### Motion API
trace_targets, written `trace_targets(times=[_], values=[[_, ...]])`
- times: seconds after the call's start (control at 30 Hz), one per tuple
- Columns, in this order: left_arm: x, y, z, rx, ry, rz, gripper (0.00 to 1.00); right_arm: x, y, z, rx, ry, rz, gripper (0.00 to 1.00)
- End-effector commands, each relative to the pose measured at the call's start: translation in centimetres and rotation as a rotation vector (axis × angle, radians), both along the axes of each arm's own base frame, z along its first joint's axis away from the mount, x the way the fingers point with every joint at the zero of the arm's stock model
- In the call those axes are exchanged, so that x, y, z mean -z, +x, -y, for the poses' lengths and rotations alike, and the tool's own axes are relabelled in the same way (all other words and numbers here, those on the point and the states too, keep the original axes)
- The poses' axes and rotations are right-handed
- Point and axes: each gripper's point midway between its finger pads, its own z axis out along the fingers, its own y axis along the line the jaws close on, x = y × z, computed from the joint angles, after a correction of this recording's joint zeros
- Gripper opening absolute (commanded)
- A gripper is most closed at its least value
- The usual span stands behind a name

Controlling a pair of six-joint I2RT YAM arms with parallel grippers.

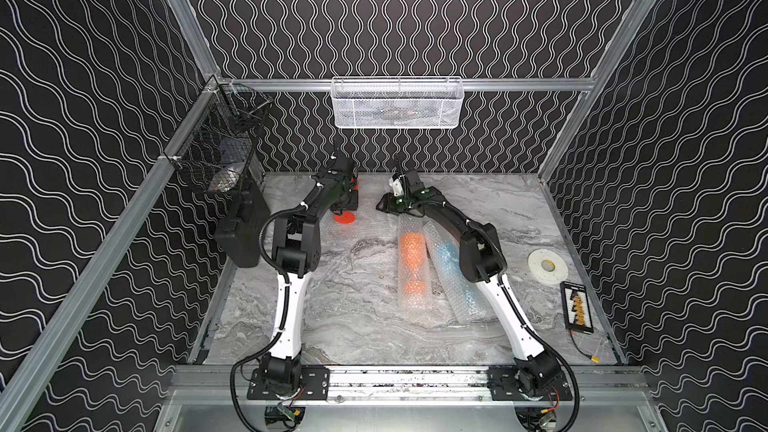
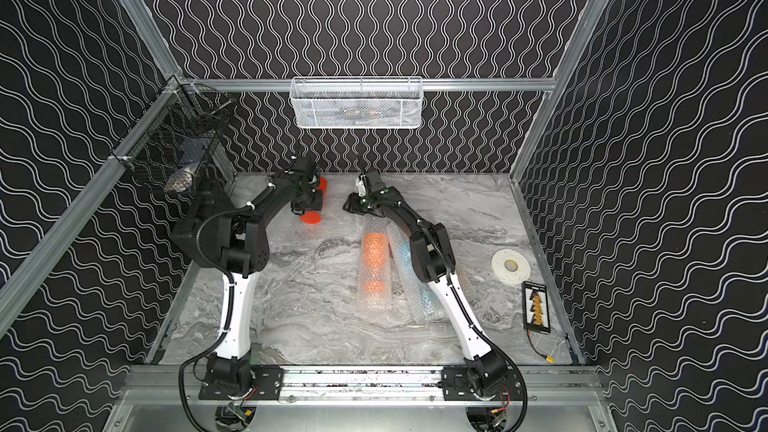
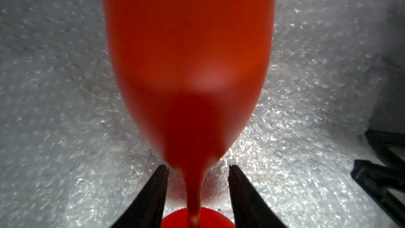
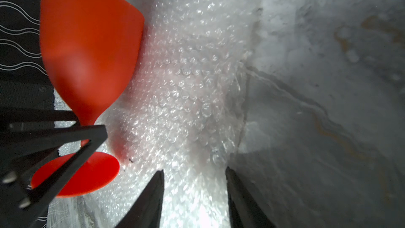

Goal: Unpack wine glasses from bubble wrap
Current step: Pick up the wine glass from the bubble wrap.

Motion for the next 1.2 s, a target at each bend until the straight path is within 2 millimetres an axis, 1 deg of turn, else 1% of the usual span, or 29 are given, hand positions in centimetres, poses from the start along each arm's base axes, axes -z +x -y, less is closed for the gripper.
trace_targets(times=[0.0, 0.07, 0.1, 0.13, 0.23, 0.43, 0.6, 0.7, 0.9, 1.03, 1.17], values=[[0.8, -0.4, -0.1, 0.009, 0.01, -0.028, 0.46, 0.5, -0.5, 0.6, 0.013, -0.02, -0.038, 0.48], [1.1, -0.5, -0.1, 0.01, 0.01, -0.033, 0.38, 0.5, -0.5, 0.5, 0.012, -0.019, -0.038, 0.48], [1.0, -0.4, -0.1, 0.01, 0.009, -0.03, 0.32, 0.5, -0.5, 0.5, 0.012, -0.02, -0.038, 0.48], [0.9, -0.4, 0.0, 0.01, 0.007, -0.025, 0.29, 0.6, -0.5, 0.6, 0.011, -0.022, -0.039, 0.48], [-0.2, 0.0, 0.0, 0.013, 0.004, 0.009, 0.14, 0.7, -0.5, 0.6, 0.013, -0.024, -0.04, 0.48], [-2.4, 0.5, 0.0, 0.021, 0.008, 0.06, 0.01, 0.8, -0.6, 0.5, 0.012, -0.021, -0.045, 0.48], [-4.3, 0.6, 0.0, 0.016, 0.004, 0.105, 0.0, 0.7, -0.6, 0.5, 0.011, -0.021, -0.044, 0.48], [-5.0, 0.5, 0.1, 0.015, -0.008, 0.116, 0.0, 0.7, -0.6, 0.6, 0.009, -0.024, -0.041, 0.48], [-7.1, -0.1, 0.4, 0.014, -0.041, 0.177, 0.0, 0.4, -0.4, 0.8, 0.008, -0.026, -0.037, 0.48], [-8.8, -0.9, 0.8, 0.014, -0.086, 0.238, 0.0, -1.1, -0.2, 0.9, 0.002, -0.012, -0.019, 0.49], [-10.3, -1.9, 1.6, 0.022, -0.154, 0.296, 0.0, -3.8, 0.0, 0.8, -0.005, 0.03, 0.003, 0.5]])
